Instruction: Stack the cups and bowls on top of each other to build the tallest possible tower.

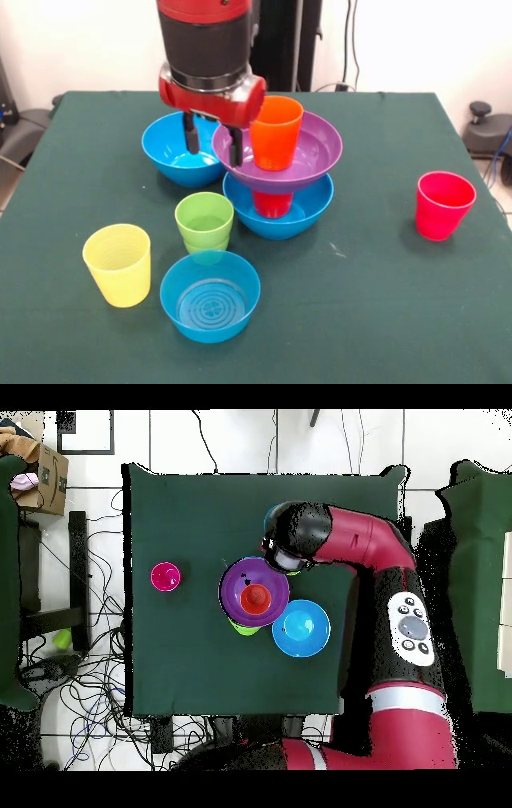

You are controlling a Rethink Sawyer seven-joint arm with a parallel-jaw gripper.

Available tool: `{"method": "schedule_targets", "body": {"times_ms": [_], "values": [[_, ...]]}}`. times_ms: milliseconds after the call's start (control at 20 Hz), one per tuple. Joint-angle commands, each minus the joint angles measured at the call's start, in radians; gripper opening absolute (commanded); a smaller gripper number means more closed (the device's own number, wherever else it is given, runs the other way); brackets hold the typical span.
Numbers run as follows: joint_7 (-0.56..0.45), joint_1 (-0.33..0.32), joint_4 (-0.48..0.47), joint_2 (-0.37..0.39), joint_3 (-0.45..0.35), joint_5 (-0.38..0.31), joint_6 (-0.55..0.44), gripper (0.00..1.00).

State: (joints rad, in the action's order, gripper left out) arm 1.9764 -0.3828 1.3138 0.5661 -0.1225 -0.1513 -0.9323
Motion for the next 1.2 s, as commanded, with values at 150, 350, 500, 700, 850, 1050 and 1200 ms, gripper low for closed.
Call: {"method": "schedule_targets", "body": {"times_ms": [150, 350, 500, 700, 850, 1050, 1200], "values": [[-0.133, 0.032, -0.184, -0.082, -0.111, -0.034, -0.158, 1.0], [-0.148, 0.033, -0.302, -0.148, -0.125, -0.036, -0.226, 1.0], [-0.162, 0.032, -0.37, -0.185, -0.137, -0.039, -0.269, 1.0], [-0.164, 0.036, -0.449, -0.222, -0.142, -0.044, -0.315, 1.0], [-0.178, 0.035, -0.486, -0.248, -0.147, -0.05, -0.322, 1.0], [-0.209, 0.032, -0.532, -0.289, -0.156, -0.062, -0.311, 1.0], [-0.216, 0.035, -0.555, -0.315, -0.159, -0.067, -0.305, 1.0]]}}
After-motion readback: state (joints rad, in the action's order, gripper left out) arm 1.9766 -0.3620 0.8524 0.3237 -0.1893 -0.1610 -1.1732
